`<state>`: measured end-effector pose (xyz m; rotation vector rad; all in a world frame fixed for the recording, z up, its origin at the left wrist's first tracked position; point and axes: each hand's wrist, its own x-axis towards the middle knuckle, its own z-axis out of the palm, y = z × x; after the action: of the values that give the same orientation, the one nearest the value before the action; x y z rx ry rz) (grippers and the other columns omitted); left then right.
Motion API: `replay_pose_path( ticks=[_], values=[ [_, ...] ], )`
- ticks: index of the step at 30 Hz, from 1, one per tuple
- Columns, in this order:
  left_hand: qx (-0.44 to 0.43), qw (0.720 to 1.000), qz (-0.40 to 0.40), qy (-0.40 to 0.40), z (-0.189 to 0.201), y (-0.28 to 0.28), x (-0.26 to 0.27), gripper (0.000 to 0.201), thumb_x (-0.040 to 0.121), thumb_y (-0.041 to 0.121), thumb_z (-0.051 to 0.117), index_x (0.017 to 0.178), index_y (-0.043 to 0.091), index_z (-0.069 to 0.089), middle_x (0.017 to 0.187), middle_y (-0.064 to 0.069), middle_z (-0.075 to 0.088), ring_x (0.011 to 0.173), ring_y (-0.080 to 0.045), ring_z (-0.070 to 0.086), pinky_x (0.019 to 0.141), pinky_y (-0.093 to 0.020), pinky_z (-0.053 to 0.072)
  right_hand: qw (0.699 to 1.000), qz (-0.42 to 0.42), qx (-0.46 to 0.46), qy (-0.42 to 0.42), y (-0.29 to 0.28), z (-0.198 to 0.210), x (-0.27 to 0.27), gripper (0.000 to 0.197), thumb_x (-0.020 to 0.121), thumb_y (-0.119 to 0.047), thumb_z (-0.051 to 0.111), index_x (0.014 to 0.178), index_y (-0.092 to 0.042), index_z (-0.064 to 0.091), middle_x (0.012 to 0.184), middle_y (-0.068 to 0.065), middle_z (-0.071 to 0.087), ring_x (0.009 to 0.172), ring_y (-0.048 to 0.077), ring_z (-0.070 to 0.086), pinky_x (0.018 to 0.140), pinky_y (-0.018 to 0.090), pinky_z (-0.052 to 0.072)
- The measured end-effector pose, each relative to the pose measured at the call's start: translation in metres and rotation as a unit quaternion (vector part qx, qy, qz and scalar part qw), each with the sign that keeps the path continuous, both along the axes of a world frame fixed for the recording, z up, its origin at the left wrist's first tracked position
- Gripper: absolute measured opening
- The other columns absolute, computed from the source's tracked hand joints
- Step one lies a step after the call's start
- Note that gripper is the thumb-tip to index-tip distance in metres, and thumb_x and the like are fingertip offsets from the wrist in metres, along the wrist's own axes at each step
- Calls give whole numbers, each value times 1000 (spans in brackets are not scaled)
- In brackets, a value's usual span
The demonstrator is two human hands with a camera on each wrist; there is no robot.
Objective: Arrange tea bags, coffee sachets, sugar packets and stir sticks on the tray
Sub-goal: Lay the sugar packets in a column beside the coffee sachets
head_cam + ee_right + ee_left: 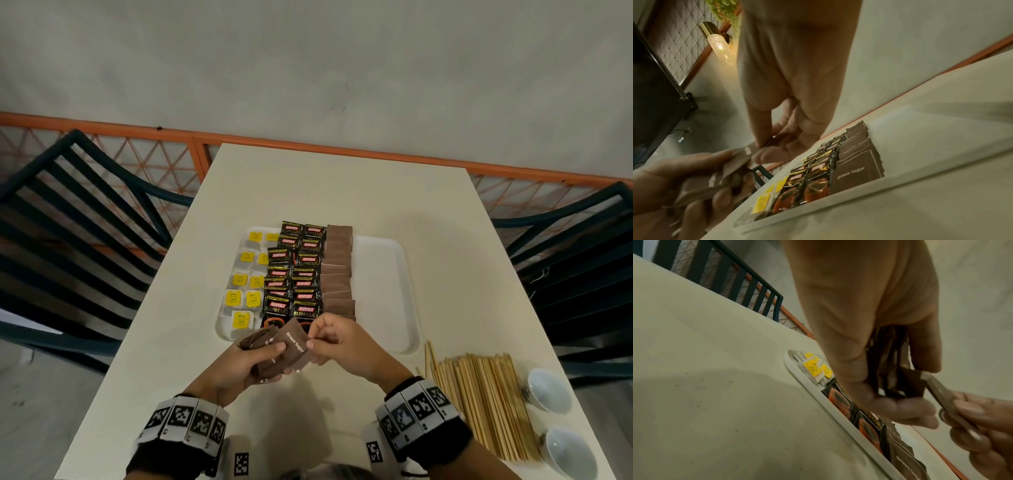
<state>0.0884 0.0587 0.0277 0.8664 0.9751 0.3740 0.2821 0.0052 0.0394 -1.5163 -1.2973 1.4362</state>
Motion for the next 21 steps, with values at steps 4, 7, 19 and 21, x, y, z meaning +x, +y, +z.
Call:
replay_pose_path(
  ticks=[4,7,19,21],
  values=[
    [24,1000,5,2,1,2,2,25,85,2,59,108,12,60,81,-7,74,69,-21,70,59,-27,55,998,-17,34,-45,1,-2,5,19,87,-7,60,87,-26,57,78,-4,60,69,13,58,67,24,51],
    [39,999,-9,-4,6,0,9,23,85,-3,57,102,11,60,80,-9,73,67,-23,69,61,-29,54,998,-31,45,-38,-2,-5,3,27,85,-9,63,91,-34,55,78,-7,63,70,8,60,72,24,51],
    [-27,998,45,-47,9,15,-11,23,88,-1,42,102,4,60,85,-19,70,72,-29,70,59,-30,57,966,-161,55,-196,-5,-28,47,15,81,-6,67,82,-20,64,73,-15,63,66,-12,57,63,4,42],
    [-22,997,53,-44,9,19,-14,25,88,-3,40,103,4,60,84,-16,72,73,-30,71,60,-30,58,967,-149,53,-200,-7,-32,47,17,82,-4,66,80,-21,64,72,-14,62,64,-13,56,61,3,41]
  ],
)
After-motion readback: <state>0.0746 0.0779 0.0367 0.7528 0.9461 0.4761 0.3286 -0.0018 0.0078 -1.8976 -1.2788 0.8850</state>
